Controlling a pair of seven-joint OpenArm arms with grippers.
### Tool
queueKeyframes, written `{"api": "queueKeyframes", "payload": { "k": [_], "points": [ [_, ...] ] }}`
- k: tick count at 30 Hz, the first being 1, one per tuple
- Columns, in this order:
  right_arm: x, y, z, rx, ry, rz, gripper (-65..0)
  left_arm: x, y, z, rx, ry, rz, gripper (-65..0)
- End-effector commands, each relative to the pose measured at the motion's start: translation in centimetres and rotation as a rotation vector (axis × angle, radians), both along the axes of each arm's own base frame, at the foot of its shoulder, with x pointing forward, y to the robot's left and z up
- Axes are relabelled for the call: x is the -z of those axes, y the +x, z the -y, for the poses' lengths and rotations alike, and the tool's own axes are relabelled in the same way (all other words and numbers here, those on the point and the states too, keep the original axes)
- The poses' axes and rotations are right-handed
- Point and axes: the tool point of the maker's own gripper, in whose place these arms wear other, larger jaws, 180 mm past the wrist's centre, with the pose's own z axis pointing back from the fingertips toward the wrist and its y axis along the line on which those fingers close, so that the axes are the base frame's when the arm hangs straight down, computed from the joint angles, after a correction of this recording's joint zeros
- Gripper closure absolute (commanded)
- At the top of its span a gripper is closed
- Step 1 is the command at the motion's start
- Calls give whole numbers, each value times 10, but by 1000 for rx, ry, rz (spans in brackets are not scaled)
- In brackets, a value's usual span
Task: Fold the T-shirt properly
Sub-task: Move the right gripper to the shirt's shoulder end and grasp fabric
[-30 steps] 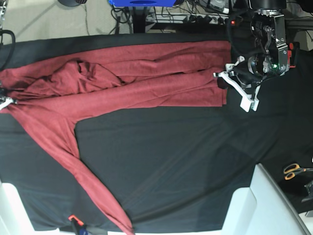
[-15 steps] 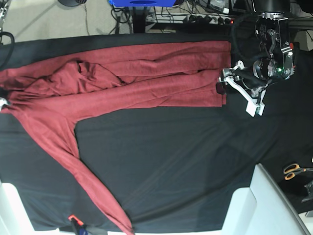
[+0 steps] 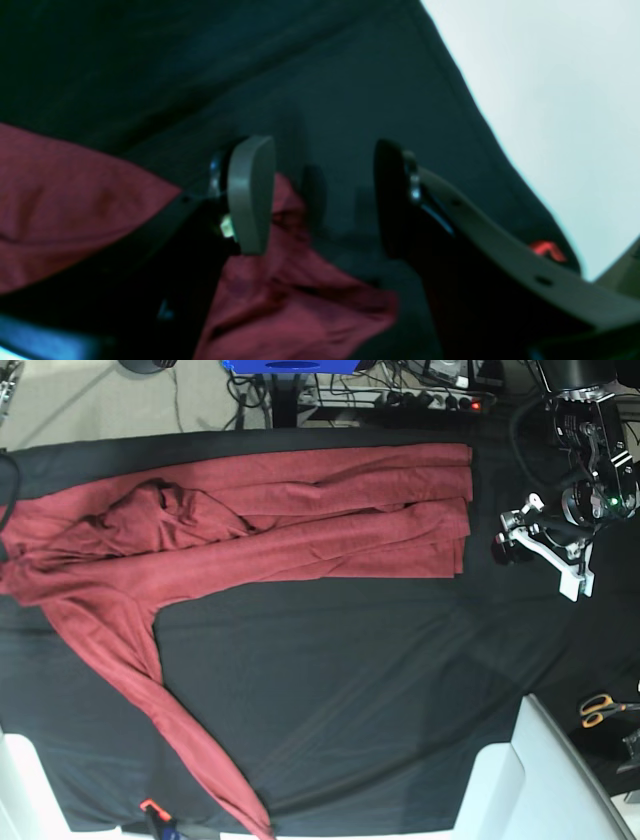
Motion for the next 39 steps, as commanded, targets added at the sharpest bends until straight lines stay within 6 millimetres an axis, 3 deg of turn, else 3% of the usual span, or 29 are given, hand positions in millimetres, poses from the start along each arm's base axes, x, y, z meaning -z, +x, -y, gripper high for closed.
{"api": "queueKeyframes", "payload": {
  "k": [1, 3, 7, 11, 16, 19, 22, 26, 34, 36, 39],
  "points": [
    [-18, 16, 1, -23, -28, 55, -308, -12, 8, -6, 5, 14, 41, -433],
    [-31, 32, -14, -116, -38, 101, -308, -12, 8, -7, 4, 15, 42, -433],
    [-47, 79, -67, -372, -37, 159, -308, -11, 6, -6, 3, 14, 37, -433],
    [-30, 114, -93, -481, 36, 89, -308, -9, 5, -5, 1, 8, 33, -433],
    [-17, 142, -115, -591, 51, 40, -303, -8, 4, -5, 0, 7, 30, -433],
    [2, 145, -117, -553, 92, 45, -308, -6, 0, -6, 0, 12, 21, -431],
    [28, 133, -116, -492, 153, 14, -308, -6, -2, -6, 1, 12, 19, -431],
    [45, 120, -127, -498, 171, 5, -309, -4, -2, -6, -1, 10, 17, -431],
    [61, 106, -134, -500, 189, -24, -294, -5, -2, -5, -1, 9, 18, -431],
    [66, 101, -134, -499, 192, -36, -227, -4, -2, -6, -1, 8, 17, -431],
    [72, 93, -134, -498, 197, -54, -53, -4, -3, -5, -2, 7, 15, -431]
  ]
}}
